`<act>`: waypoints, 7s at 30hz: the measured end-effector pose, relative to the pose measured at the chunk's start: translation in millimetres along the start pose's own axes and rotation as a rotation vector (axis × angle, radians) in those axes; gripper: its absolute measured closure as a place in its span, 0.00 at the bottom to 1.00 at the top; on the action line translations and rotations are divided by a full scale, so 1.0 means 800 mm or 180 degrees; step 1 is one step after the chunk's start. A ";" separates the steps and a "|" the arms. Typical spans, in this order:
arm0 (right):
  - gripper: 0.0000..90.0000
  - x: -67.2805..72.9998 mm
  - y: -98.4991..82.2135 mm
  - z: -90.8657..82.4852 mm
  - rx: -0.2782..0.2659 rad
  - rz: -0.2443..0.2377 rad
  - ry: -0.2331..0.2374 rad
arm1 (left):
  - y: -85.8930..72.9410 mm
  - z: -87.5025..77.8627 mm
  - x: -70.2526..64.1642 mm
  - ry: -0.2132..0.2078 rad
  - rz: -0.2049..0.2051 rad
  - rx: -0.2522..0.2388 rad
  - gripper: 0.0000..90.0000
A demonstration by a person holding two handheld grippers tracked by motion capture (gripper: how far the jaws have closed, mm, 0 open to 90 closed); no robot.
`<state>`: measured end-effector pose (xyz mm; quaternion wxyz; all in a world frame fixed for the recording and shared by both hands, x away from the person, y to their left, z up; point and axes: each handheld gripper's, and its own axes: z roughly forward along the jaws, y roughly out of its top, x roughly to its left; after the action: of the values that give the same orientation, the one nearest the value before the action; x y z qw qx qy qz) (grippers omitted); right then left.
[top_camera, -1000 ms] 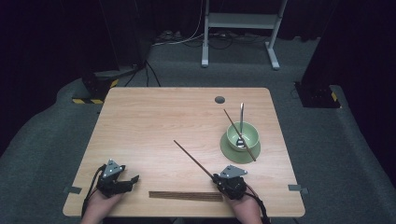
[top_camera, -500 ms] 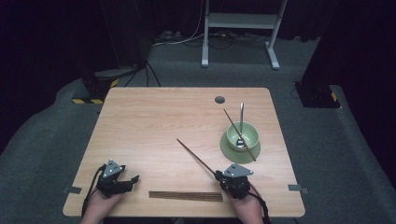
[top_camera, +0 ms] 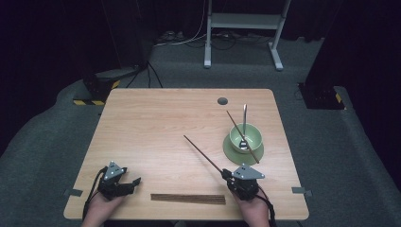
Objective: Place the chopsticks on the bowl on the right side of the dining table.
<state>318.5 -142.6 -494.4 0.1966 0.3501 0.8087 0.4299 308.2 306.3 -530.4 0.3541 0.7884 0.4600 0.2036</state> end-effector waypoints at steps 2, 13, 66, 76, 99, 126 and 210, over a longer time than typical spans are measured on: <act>0.93 -0.001 0.001 -0.003 -0.0034 0.0002 -0.0022 | 0.000 0.000 0.000 0.0010 0.0005 0.0001 0.28; 0.93 -0.016 0.003 -0.024 -0.0248 0.0082 -0.0219 | 0.000 0.000 0.000 0.0001 0.0001 0.0002 0.28; 0.93 -0.062 -0.006 -0.049 -0.0409 0.0419 -0.0938 | 0.000 0.000 0.000 0.0011 0.0007 0.0001 0.28; 0.93 -0.062 -0.006 -0.045 -0.0354 0.0437 -0.1050 | 0.000 0.000 0.000 0.0009 0.0005 0.0002 0.28; 0.93 -0.062 -0.002 -0.035 -0.0302 0.0398 -0.1131 | 0.000 0.000 0.000 0.0011 0.0007 0.0002 0.28; 0.60 -0.061 -0.019 -0.040 -0.0226 0.0524 -0.1172 | 0.000 0.000 0.000 0.0007 0.0002 0.0001 0.28; 0.64 -0.099 -0.018 -0.051 -0.0120 0.0698 -0.1526 | 0.195 0.102 -0.102 -0.0534 0.0174 -0.0359 0.18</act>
<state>341.1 -229.3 -482.2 0.3412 0.5238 0.6881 0.3684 411.4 154.3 -468.3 0.4295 0.7937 0.3949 0.1720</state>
